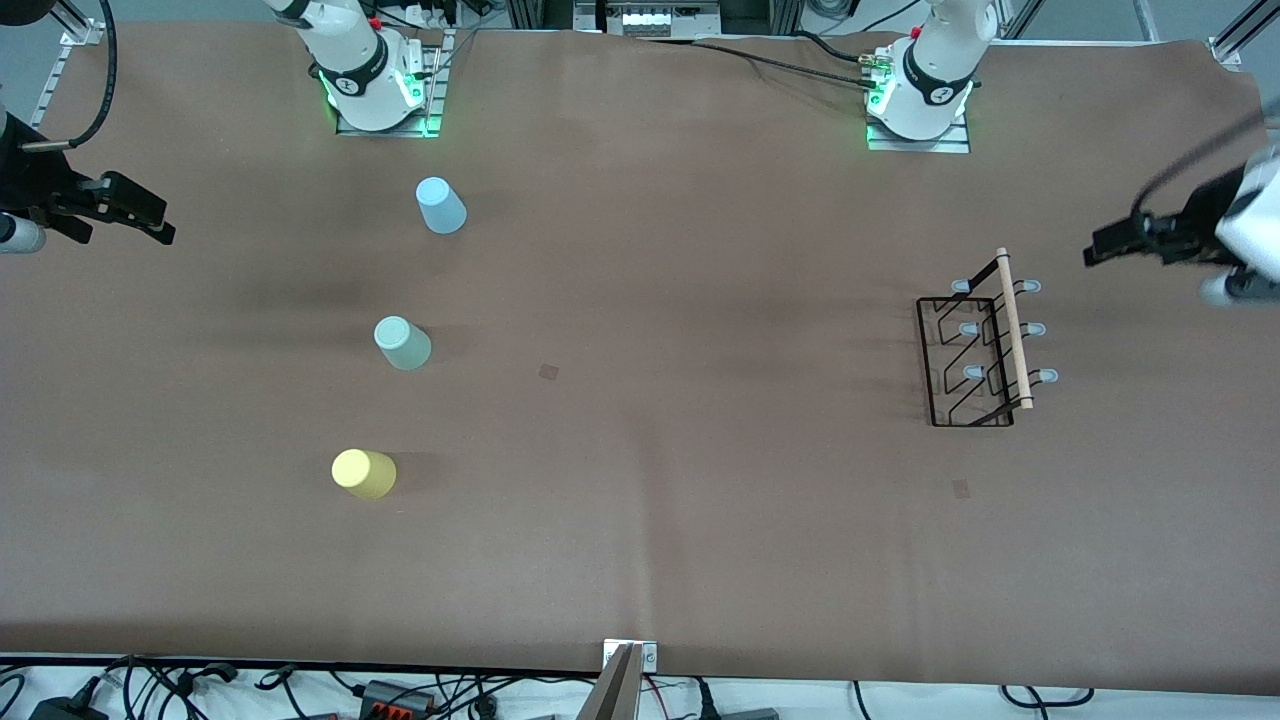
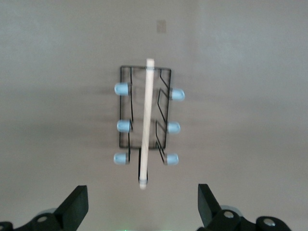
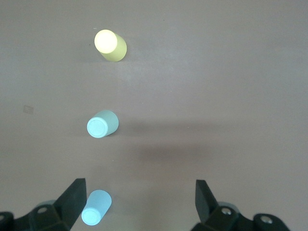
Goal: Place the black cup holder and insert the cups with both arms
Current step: 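Reach the right gripper to the teal cup, the left gripper to the rack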
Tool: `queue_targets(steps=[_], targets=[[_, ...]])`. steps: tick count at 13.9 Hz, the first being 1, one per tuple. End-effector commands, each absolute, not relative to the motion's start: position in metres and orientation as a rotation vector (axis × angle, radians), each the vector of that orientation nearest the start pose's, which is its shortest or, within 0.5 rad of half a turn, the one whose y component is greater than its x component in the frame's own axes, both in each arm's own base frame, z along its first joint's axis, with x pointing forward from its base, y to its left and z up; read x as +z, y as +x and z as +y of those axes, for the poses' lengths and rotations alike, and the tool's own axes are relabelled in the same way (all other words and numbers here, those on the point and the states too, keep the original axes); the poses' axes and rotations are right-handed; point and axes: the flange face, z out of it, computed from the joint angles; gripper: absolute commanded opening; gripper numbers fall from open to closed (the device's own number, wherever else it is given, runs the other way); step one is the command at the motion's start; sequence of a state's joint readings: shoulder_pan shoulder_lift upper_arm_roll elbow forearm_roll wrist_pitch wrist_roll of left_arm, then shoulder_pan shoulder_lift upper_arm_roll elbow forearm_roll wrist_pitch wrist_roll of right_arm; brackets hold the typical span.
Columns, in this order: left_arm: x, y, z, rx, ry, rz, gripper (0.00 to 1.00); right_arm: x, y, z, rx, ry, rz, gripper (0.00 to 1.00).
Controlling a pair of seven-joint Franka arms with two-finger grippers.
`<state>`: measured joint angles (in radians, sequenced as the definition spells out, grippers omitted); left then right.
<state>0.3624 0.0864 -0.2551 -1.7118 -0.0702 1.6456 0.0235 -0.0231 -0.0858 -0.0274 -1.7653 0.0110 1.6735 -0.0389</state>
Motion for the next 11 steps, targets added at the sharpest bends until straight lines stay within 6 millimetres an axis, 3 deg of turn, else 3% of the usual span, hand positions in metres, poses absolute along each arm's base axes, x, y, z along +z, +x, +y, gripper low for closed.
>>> queue_targets(steps=[1, 2, 6, 9, 11], targets=[[0.456, 0.580, 0.073, 0.202, -3.276, -0.080, 1.00, 0.588, 0.532, -0.023, 0.018, -3.117, 0.020, 1.00], [0.434, 0.576, 0.073, 0.228, -3.278, -0.039, 1.00, 0.581, 0.536, -0.021, 0.034, -3.116, 0.016, 1.00], [0.396, 0.581, 0.071, 0.229, -3.282, -0.005, 1.00, 0.532, 0.558, -0.011, 0.171, -3.111, -0.011, 1.00], [0.378, 0.583, 0.063, 0.279, -3.288, 0.003, 1.00, 0.508, 0.565, -0.009, 0.240, -3.105, -0.015, 1.00], [0.368, 0.578, 0.062, 0.310, -3.287, 0.000, 0.91, 0.489, 0.569, 0.012, 0.300, -3.101, -0.068, 1.00]])
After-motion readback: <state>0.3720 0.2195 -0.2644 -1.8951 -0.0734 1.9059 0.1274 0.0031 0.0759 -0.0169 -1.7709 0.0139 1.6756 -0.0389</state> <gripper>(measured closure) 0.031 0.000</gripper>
